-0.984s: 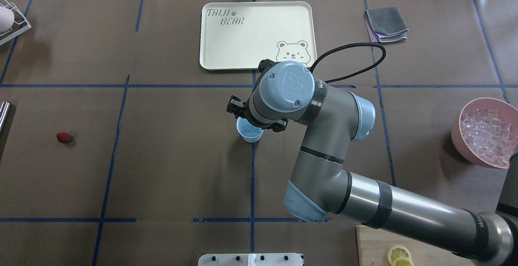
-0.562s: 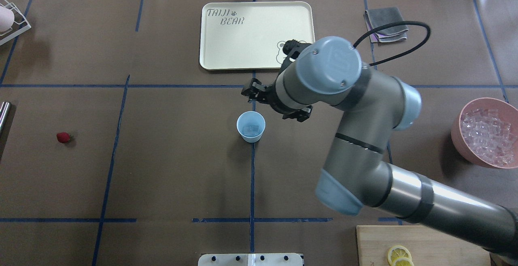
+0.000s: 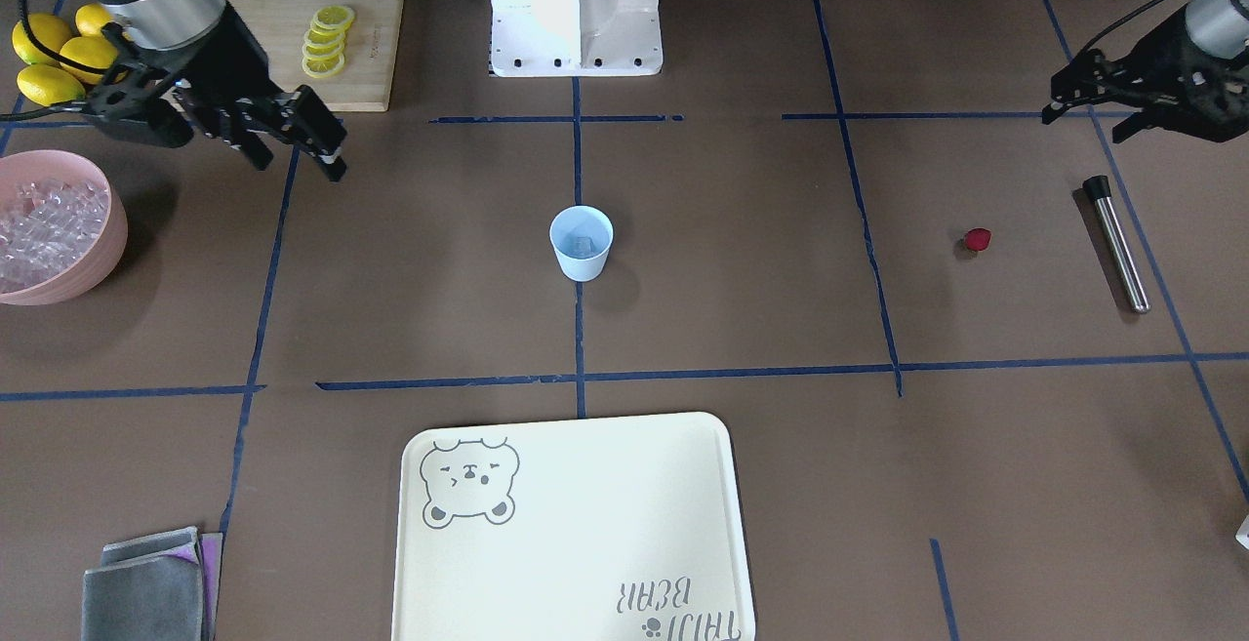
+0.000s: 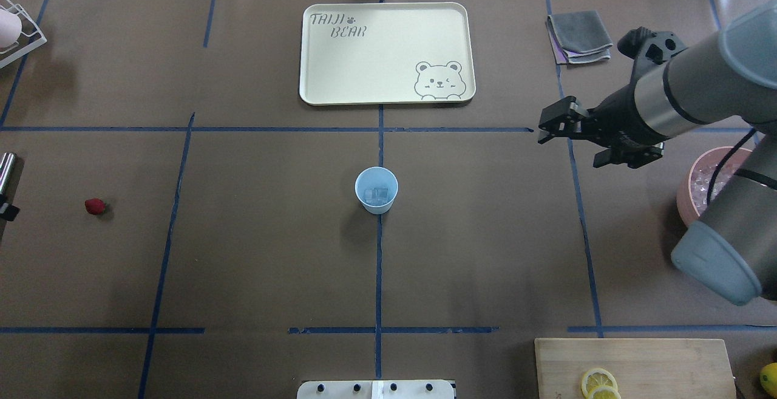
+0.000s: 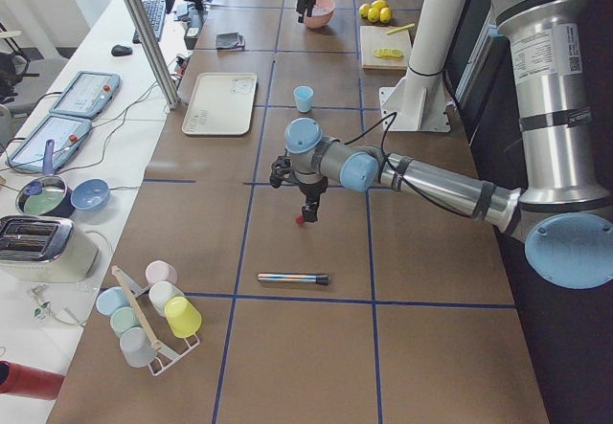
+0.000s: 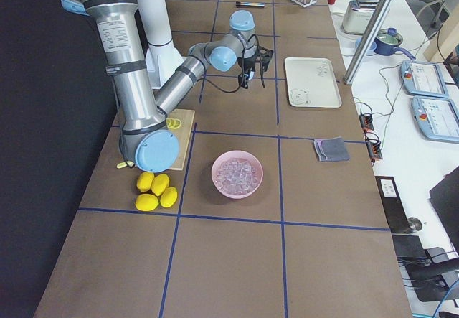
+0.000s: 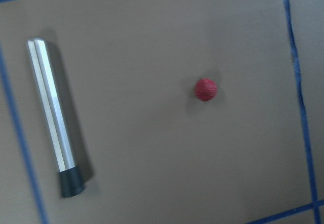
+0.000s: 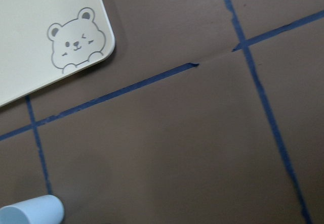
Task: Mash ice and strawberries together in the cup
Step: 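Grasp the red strawberry with the left gripper while the right gripper withdraws toward the bowl, then carry the strawberry with the left gripper and drop it into the blue cup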
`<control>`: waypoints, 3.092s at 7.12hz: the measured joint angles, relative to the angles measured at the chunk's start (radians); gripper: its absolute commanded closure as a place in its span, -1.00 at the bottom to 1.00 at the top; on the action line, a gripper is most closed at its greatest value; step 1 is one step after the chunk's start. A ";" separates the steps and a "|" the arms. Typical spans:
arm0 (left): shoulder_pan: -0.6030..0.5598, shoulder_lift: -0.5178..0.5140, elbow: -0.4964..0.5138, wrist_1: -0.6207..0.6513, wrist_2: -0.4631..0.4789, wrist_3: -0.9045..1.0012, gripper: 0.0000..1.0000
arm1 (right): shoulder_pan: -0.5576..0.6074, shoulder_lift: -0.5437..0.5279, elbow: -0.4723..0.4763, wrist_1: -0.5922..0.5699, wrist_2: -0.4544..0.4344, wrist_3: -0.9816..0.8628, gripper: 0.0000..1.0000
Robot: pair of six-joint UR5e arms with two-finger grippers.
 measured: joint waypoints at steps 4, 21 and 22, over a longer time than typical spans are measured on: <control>0.153 -0.129 0.217 -0.164 0.215 -0.169 -1.00 | 0.028 -0.088 0.012 0.004 0.007 -0.110 -0.99; 0.225 -0.190 0.343 -0.247 0.224 -0.343 0.94 | 0.016 -0.082 -0.006 0.006 0.000 -0.111 -0.99; 0.225 -0.190 0.338 -0.247 0.222 -0.344 0.99 | 0.017 -0.082 -0.006 0.006 0.000 -0.111 -0.99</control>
